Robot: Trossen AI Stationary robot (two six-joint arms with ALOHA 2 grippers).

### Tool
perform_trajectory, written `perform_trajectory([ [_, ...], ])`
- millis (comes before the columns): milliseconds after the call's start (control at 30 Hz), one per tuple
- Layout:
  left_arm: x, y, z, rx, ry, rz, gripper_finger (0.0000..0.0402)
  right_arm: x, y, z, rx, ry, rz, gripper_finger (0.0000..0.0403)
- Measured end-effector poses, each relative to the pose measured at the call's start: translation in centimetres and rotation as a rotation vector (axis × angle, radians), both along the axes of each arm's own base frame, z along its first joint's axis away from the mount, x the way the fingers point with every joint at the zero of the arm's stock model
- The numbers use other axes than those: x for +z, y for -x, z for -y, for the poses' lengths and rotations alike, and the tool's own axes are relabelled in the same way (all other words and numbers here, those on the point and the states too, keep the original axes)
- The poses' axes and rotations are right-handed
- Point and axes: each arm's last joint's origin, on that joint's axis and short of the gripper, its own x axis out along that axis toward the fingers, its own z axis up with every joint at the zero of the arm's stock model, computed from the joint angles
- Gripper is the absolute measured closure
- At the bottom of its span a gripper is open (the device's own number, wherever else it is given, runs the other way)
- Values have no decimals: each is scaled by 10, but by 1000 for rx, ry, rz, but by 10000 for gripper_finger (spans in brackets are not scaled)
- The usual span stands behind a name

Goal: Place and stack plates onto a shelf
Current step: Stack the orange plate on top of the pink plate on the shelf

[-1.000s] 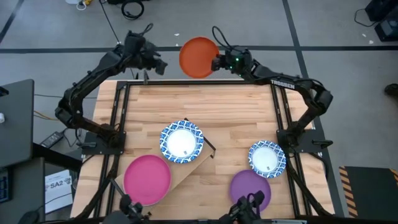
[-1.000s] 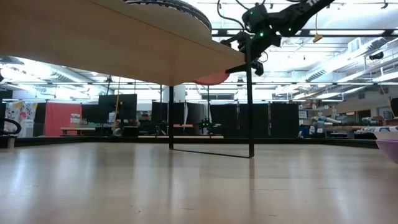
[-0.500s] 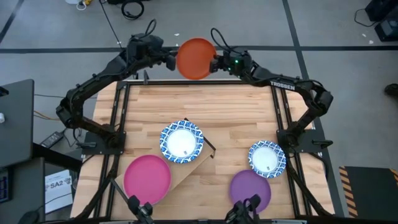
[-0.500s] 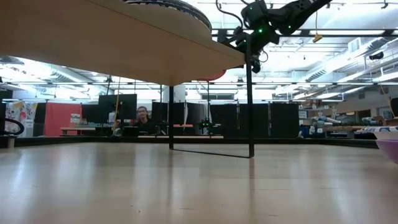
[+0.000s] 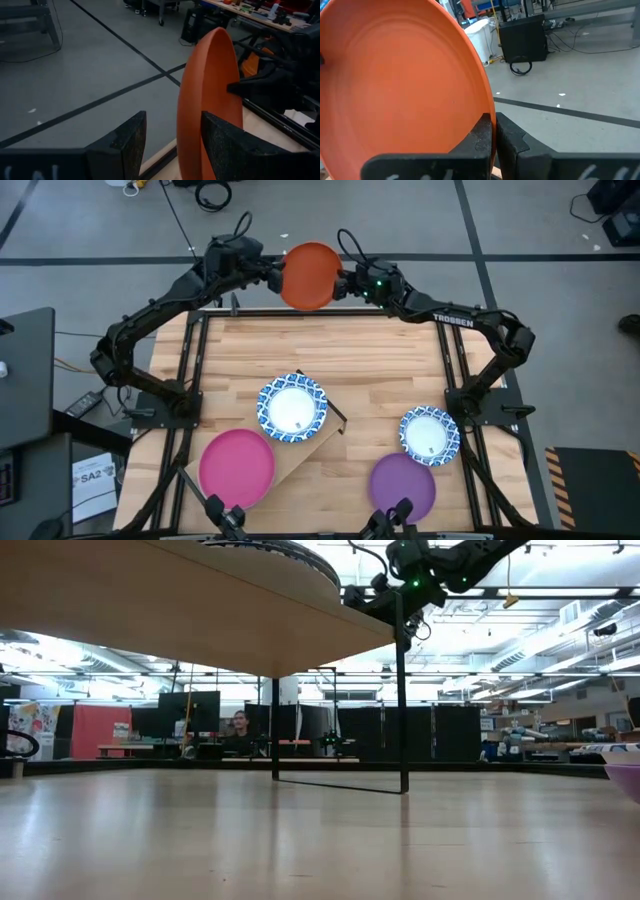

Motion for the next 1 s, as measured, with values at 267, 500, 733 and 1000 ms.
perform_trajectory([
  [267,0,0,0,2,4,3,210,1,-1,-1,4,1,8,389],
  [500,0,1,-1,48,10,11,218,1,-1,-1,7,-4,14,387],
  [733,0,1,-1,49,9,11,278,3,-2,-2,22,7,35,384],
  [1000,0,1,-1,54,5,4,360,4,-3,-2,43,11,50,380],
])
